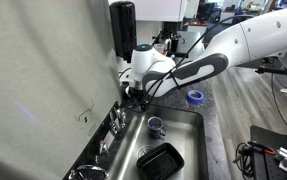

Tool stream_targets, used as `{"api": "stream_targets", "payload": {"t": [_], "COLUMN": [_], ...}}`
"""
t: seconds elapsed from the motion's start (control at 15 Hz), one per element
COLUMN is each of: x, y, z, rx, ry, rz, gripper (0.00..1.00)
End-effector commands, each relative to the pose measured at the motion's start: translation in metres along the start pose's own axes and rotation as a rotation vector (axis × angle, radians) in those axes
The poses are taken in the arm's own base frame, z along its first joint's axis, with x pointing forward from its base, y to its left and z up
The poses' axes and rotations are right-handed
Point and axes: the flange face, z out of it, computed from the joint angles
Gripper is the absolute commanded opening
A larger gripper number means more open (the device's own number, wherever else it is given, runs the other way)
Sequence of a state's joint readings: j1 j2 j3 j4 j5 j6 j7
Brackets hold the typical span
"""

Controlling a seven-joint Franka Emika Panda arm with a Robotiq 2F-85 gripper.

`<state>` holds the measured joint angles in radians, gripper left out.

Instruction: Open the tap

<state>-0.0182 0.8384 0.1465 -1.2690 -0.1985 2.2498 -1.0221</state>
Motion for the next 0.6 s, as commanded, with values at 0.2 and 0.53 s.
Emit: {"api": "stream_targets", "payload": {"t": [0.2, 0.53], "x": [0.0144, 0.0069], "y": [-0.0269, -0.0247], "z": [-0.0150, -0.0193], "rx": [0.047, 0.030], "ry": [-0.023, -0.029], "rz": [-0.037, 0.034], "gripper": [1.00, 1.00]}}
